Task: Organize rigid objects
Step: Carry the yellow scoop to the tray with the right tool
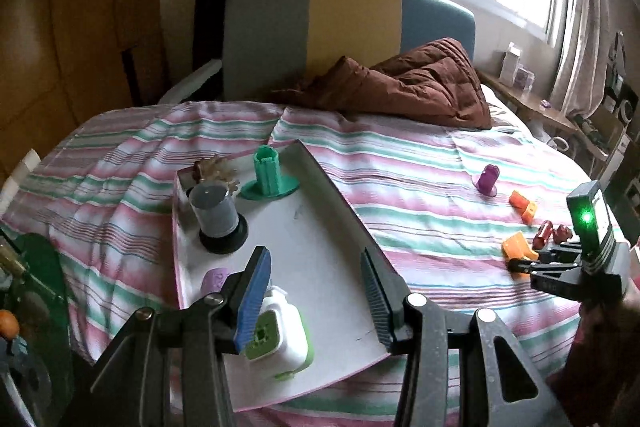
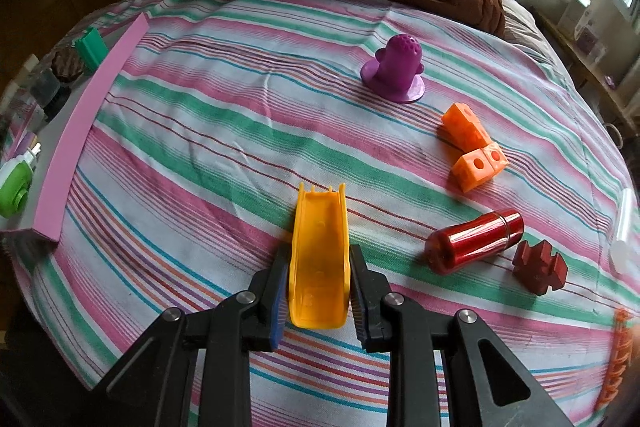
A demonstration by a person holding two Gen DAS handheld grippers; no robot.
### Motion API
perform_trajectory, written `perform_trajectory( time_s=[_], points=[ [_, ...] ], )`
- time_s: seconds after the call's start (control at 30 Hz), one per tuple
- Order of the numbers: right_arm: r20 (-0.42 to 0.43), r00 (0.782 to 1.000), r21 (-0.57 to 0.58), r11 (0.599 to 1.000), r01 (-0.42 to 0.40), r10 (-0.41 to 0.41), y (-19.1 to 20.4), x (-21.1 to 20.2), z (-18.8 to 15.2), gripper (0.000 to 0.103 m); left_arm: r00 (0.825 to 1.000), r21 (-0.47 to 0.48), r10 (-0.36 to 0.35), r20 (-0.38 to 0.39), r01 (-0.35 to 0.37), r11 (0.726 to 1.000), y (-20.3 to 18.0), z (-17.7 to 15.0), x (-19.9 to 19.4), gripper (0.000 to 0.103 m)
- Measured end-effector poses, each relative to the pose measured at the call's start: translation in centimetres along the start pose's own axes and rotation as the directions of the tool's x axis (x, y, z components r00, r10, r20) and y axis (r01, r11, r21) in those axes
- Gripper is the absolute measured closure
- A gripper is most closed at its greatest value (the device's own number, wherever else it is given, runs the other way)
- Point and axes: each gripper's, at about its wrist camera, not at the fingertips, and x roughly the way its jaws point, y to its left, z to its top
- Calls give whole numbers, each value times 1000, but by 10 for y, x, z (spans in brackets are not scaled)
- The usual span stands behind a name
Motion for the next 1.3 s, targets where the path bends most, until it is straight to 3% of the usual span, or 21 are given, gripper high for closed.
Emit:
perform_trajectory(
  time_s=[0.27,0.63,0.77,0.97,1.13,1.3],
  points=[
    [2,1000,72,997,19,-20,5,-2,-1,76,1000,-16,0,-5,0,1000,9,-6,-1,56],
    [32,998,59,997,-47,45,51,-4,14,76,1000,-63,18,-4,-18,998,31,-16,-4,56],
    [86,993,38,996,-86,83,75,-17,29,76,999,-98,44,-6,-44,994,48,-20,-5,56],
    [166,963,-78,977,-200,210,130,-43,60,76,998,-155,68,-17,-70,985,69,-25,-6,56],
    [148,947,-204,946,-253,285,187,-45,81,76,997,-177,72,-24,-75,981,79,-27,-6,56],
    [94,950,-256,930,-264,296,223,-24,101,76,998,-192,65,-27,-69,979,84,-29,-5,56]
  ],
)
